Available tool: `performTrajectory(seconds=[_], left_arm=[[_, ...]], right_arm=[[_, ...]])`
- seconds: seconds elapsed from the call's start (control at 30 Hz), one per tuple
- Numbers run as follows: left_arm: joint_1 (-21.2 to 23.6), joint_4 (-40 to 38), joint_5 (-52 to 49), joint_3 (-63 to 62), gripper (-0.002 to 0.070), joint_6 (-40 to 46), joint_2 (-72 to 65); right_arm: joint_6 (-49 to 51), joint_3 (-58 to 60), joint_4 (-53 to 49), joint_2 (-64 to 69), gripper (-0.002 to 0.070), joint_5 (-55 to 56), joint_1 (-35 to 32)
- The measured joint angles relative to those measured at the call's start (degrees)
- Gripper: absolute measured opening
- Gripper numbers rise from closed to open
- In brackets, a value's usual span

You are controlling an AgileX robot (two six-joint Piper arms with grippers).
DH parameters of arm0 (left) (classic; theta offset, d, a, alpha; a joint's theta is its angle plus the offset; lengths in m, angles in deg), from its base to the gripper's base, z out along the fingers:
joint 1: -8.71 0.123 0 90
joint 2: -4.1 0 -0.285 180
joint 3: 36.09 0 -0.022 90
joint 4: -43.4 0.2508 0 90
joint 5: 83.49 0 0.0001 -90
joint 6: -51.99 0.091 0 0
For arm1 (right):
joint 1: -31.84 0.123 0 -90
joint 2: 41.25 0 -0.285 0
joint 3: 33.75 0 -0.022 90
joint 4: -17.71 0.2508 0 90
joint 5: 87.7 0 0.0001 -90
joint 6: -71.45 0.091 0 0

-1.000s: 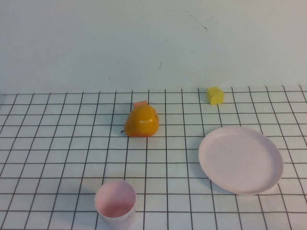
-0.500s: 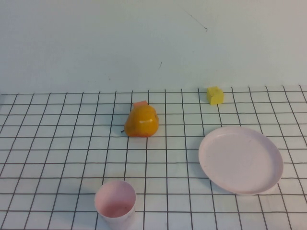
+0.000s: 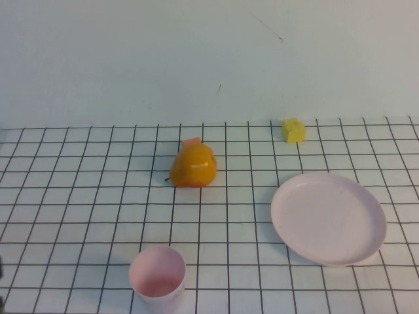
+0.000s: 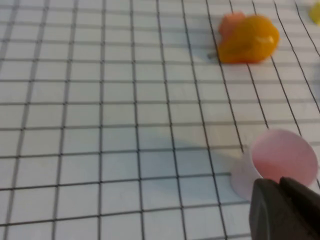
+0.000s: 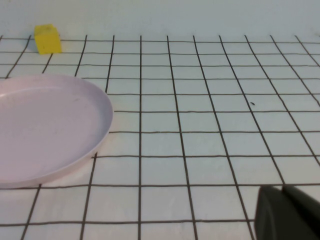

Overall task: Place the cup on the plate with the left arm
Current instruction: Pick up the cup from the table

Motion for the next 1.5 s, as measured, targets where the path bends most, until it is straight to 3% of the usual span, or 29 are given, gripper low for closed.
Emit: performTrajectory(seconds=[0.1, 0.27, 0.33, 0.4, 0.6, 0.8, 1.0, 1.1, 1.23, 1.33, 1.5], left_arm=[[0.00, -7.05, -2.76, -2.52, 0.0069, 7.95, -8.70], [0.00, -17.65, -2.64, -5.31, 0.0441, 18.66, -23.12], [0.00, -20.07, -2.23, -6.58, 0.0536, 21.38, -27.64], [0.00, -20.92, -2.00, -8.06, 0.0566, 22.68, -31.96], [-1.55, -22.06, 0.75, -11.34, 0.0500, 26.67, -44.73], [-9.24, -20.44, 5.03, -12.43, 0.0480, 28.36, -54.83], [-15.54, -12.43, 8.44, -12.52, 0.0460, 26.59, -60.73], [-16.58, -11.33, 10.00, -12.67, 0.0349, 25.97, -61.72], [-16.70, -11.55, 11.41, -12.87, 0.0085, 25.99, -61.88], [-16.70, -11.95, 11.11, -13.01, 0.0027, 26.63, -61.97], [-16.70, -13.03, 8.23, -18.25, 0.0013, 26.86, -62.33]], right_arm=[[0.00, 0.00, 0.00, 0.00, -0.0002, 0.00, 0.00], [0.00, 0.00, 0.00, 0.00, -0.0002, 0.00, 0.00], [0.00, 0.00, 0.00, 0.00, -0.0002, 0.00, 0.00], [0.00, 0.00, 0.00, 0.00, -0.0002, 0.00, 0.00], [0.00, 0.00, 0.00, 0.00, -0.0002, 0.00, 0.00], [0.00, 0.00, 0.00, 0.00, -0.0002, 0.00, 0.00], [0.00, 0.00, 0.00, 0.00, -0.0002, 0.00, 0.00], [0.00, 0.00, 0.00, 0.00, -0.0002, 0.00, 0.00], [0.00, 0.00, 0.00, 0.00, -0.0002, 0.00, 0.00], [0.00, 0.00, 0.00, 0.00, -0.0002, 0.00, 0.00], [0.00, 0.00, 0.00, 0.00, -0.0002, 0.00, 0.00]])
